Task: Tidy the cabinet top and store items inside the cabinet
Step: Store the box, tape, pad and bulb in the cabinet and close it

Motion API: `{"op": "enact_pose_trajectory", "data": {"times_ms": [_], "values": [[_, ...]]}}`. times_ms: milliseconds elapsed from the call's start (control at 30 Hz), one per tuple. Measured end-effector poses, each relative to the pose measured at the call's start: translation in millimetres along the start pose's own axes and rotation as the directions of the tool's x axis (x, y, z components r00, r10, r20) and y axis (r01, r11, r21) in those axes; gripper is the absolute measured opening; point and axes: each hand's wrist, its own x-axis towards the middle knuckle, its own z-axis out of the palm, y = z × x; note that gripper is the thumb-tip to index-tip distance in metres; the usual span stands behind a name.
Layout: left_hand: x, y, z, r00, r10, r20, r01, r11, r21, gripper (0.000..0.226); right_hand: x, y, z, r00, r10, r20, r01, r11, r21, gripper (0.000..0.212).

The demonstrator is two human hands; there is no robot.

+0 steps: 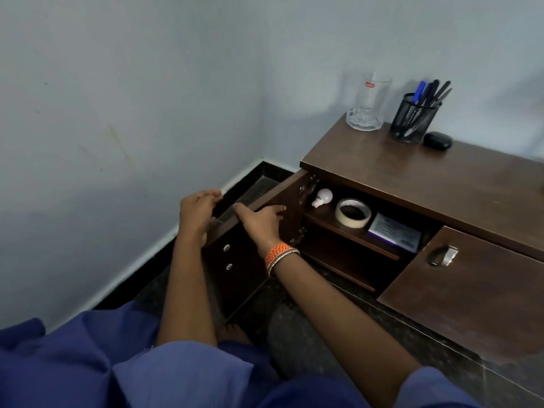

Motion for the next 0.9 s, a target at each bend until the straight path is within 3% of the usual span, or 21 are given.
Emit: {"op": "enact_pose_trajectory", "data": {"times_ms": [67, 167, 233, 367, 467, 567, 733, 900], "values": [[1, -3, -5, 0.99, -0.09, 0.108, 0.086, 0.995, 0.041, 0.023, 5, -1, -1, 0.999, 0.018, 0.032, -0.018, 1.0, 0.013, 0.121], [-1, -6, -9, 0.945, -0.144, 0.292, 0.035, 0.937, 0.348, 0.022, 5, -6, -5, 0.996, 0.048, 0.073, -0.048, 0.999, -0.002, 0.139], [-1, -7, -10, 0.888, -0.258, 0.38, 0.038, 0.865, 0.5, 0.022, 16, 0, -6, 0.995, 0.053, 0.087, -0.053, 0.999, 0.002, 0.148], [6, -10, -9, 0.809, -0.369, 0.458, 0.03, 0.803, 0.595, 0.023, 28, 9, -11, 0.99, 0.026, 0.142, -0.036, 0.997, 0.067, 0.147], [4, -16, -9, 0.702, -0.471, 0.534, 0.081, 0.798, 0.598, 0.03, 10, 5, -25, 0.989, 0.023, 0.144, -0.031, 0.998, 0.055, 0.127], [-1, -24, -5, 0.593, -0.584, 0.553, 0.102, 0.737, 0.669, 0.025, 6, 7, -44, 0.988, 0.007, 0.157, 0.004, 0.997, -0.071, 0.085], [-9, -36, 28, 0.456, -0.699, 0.551, -0.078, 0.585, 0.807, 0.013, -8, -1, -84, 0.978, 0.107, 0.181, -0.048, 0.952, -0.302, 0.051], [-29, -42, 69, 0.189, -0.744, 0.641, -0.256, 0.593, 0.764, 0.012, -20, -7, -128, 0.984, 0.138, 0.11, -0.076, 0.894, -0.442, 0.037]]}}
